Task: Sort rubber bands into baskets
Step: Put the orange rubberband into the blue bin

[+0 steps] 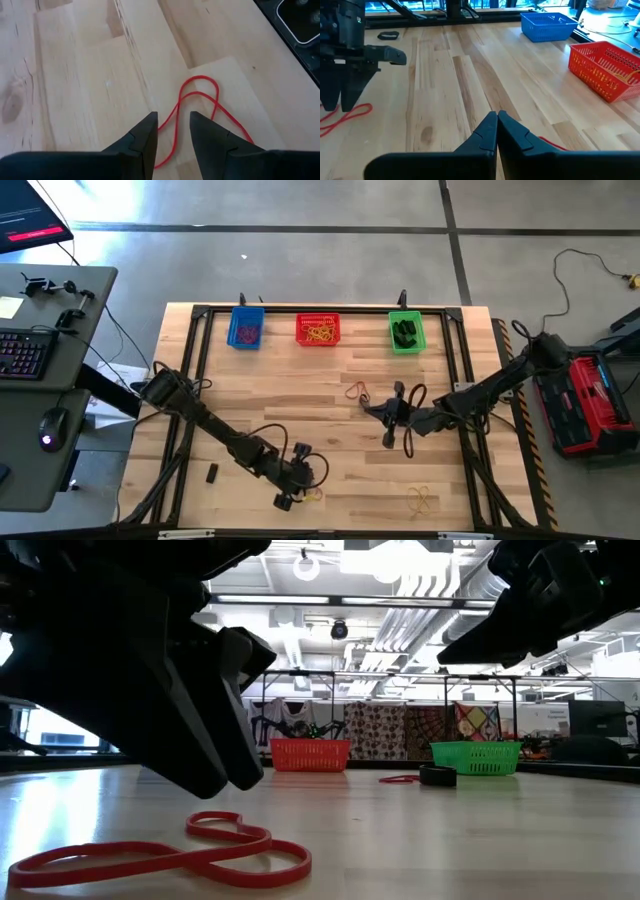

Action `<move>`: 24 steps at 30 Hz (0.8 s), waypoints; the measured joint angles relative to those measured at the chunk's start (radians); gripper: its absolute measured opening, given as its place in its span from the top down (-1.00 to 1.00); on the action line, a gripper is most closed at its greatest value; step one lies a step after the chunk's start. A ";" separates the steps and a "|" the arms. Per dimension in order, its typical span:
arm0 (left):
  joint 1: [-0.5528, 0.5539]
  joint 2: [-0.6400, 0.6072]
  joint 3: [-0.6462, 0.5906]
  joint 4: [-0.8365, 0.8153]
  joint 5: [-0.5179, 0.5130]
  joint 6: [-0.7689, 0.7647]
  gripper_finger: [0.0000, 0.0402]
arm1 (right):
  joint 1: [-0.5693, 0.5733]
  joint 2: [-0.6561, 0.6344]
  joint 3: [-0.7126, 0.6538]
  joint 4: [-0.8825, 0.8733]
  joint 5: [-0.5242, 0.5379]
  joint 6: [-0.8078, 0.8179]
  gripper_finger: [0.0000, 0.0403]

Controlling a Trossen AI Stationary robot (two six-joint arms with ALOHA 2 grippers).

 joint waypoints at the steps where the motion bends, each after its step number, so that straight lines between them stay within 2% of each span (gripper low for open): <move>1: 0.000 0.000 0.000 0.000 0.001 0.000 0.45 | 0.000 0.000 0.000 0.000 0.000 0.000 1.00; 12: 0.025 0.000 0.000 -0.019 0.032 0.021 0.08 | 0.000 0.000 0.000 -0.004 -0.001 0.000 1.00; 17: 0.045 0.008 0.000 -0.033 0.072 0.032 0.09 | 0.000 0.000 0.000 -0.004 -0.001 0.000 1.00; 24: 0.063 0.034 0.000 -0.017 0.135 0.034 0.21 | 0.000 0.000 0.000 -0.006 -0.002 0.000 1.00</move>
